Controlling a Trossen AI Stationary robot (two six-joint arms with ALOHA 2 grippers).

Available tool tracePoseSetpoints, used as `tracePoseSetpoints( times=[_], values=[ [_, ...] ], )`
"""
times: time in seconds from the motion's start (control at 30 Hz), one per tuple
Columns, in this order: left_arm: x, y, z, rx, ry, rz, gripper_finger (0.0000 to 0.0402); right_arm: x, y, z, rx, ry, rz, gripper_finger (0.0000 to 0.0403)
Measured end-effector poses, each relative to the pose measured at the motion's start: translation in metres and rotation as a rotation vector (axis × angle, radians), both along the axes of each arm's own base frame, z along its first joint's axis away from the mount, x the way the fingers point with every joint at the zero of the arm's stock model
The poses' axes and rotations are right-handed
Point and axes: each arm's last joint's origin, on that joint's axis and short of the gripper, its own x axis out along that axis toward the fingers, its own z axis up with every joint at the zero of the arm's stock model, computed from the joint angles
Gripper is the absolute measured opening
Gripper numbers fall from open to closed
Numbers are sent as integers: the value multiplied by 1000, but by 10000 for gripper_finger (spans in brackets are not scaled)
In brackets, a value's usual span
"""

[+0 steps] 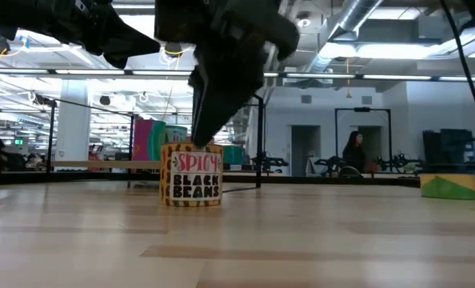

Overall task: Pick and place cans onto a shelf
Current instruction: Put the canned black beans on the shelf

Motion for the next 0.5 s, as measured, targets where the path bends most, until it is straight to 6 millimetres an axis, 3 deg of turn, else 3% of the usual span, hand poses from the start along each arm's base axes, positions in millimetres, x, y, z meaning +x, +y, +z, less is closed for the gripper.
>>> tracePoseSetpoints(
  times=[0.13,0.27,0.37,0.5],
  values=[
    [0,0,-1,5,6,-1,1,-6,-1,23,7,-42,4,134],
    [0,0,-3,24,31,-6,1,-24,-5,53,1,-36,6,163],
    [0,-2,-3,16,33,-62,2,-43,-9,58,-68,-15,-3,152],
    [-1,-12,-3,51,39,-207,2,-71,-19,42,-92,-44,-19,92]
  ],
)
